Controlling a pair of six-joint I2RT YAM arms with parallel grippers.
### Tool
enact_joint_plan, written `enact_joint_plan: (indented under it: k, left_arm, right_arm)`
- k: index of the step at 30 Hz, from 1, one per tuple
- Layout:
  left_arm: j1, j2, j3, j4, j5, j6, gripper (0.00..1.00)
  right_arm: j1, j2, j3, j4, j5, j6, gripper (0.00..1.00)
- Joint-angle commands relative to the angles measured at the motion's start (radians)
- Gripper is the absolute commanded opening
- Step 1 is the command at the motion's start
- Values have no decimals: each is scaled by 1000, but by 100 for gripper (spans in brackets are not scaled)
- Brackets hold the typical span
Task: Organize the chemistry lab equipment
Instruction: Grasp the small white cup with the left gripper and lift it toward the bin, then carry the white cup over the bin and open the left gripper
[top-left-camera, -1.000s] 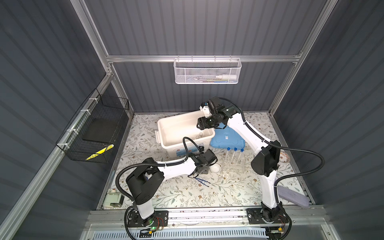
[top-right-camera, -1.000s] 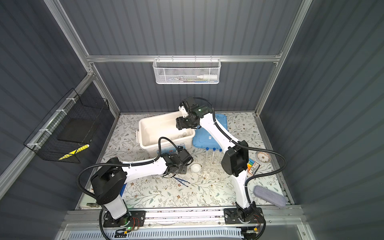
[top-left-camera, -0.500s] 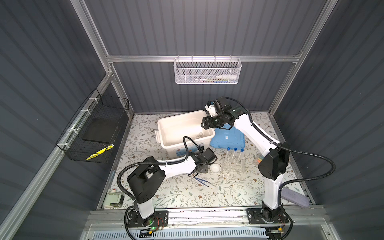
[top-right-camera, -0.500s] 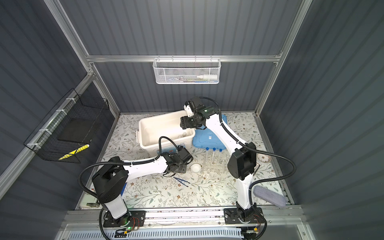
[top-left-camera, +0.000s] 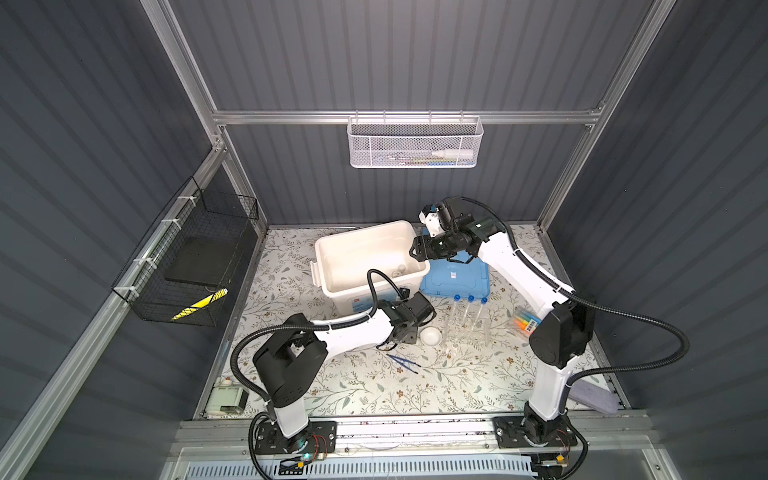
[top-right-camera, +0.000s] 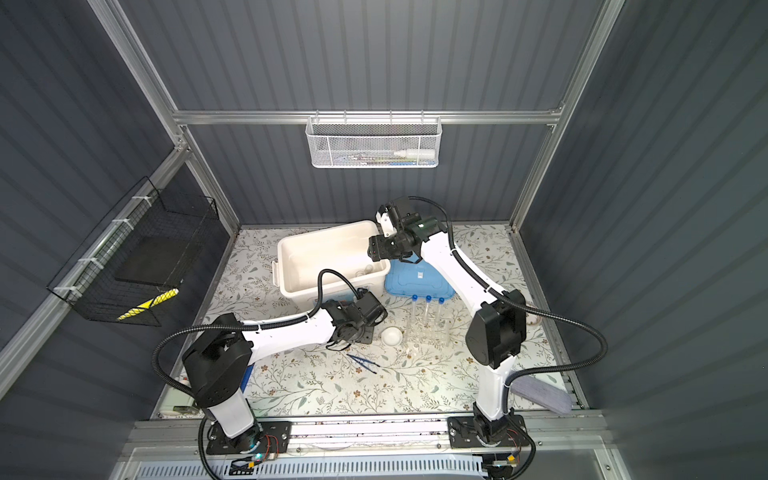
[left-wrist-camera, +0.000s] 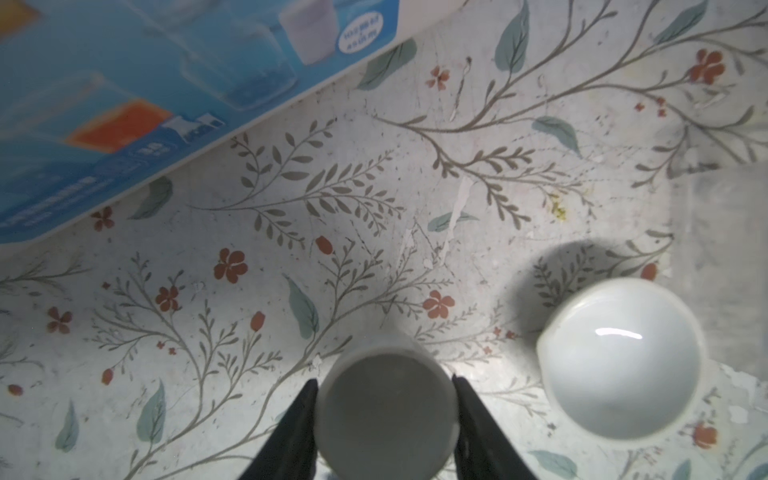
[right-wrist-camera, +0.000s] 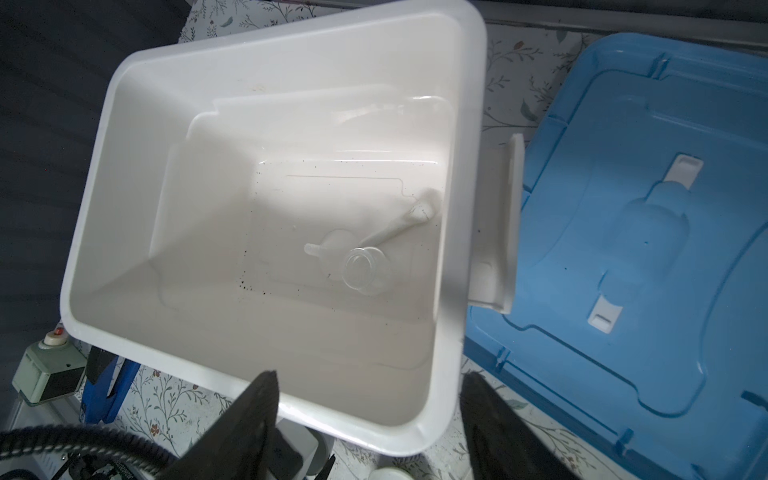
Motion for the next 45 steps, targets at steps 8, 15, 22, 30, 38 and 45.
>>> enact_joint_plan:
  k: [8, 15, 22, 30, 38, 45]
  left_arm:
    - [4, -149, 170, -196, -77, 53, 41]
    - [20, -177, 351, -321, -146, 114, 41]
    - [119, -216, 419, -363, -133, 188, 41]
    - [334, -163, 492, -362, -1, 308, 43]
    - [445, 29, 551, -335, 123, 380, 42]
    - [497, 136, 521, -244, 191, 379, 41]
  right_arm:
    - [-24, -105, -113, 77, -35, 11, 74]
    - [-37, -125, -141, 82, -33, 13, 74]
    - [-40, -142, -167, 80, -29, 4, 74]
    - [-42, -173, -248, 114, -71, 12, 75]
    - [-42, -225, -323, 141, -86, -6, 75]
    - [-41, -279, -386, 134, -74, -35, 76]
